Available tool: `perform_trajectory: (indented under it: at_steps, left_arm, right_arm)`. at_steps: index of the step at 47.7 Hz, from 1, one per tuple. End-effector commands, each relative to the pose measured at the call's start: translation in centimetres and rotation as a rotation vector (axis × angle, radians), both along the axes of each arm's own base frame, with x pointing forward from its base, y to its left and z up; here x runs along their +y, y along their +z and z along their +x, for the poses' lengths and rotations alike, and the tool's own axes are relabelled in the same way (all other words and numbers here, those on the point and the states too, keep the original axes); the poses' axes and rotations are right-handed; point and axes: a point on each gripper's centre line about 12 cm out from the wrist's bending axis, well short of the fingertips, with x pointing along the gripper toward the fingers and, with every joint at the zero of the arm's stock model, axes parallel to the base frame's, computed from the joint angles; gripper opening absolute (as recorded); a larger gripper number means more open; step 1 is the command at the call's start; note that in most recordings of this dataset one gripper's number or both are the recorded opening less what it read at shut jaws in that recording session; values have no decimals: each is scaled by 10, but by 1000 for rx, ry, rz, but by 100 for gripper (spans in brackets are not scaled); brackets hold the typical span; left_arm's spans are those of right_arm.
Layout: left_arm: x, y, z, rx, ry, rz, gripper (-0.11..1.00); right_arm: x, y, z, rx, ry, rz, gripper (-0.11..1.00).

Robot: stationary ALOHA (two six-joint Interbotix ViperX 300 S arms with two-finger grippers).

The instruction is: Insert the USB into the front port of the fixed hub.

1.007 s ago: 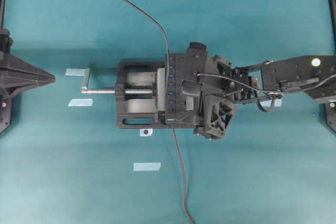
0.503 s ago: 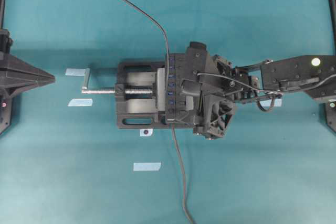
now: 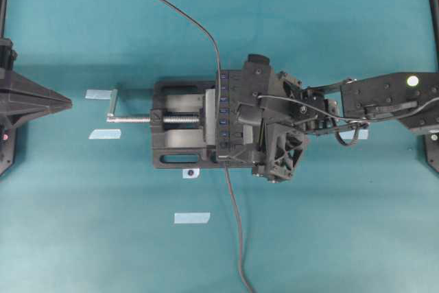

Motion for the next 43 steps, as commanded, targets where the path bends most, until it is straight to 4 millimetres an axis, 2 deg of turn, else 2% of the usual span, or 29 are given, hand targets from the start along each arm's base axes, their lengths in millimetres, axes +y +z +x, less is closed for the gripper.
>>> perform_trajectory:
  at_steps: [1,43]
  left_arm:
    - [0,5,1,-14,0,2,0]
    - [0,1,1,-5,0,0,0]
  right_arm:
    - [-1,13,2,-44,-9,9,80]
    - [0,5,3,-24,-11,11,80]
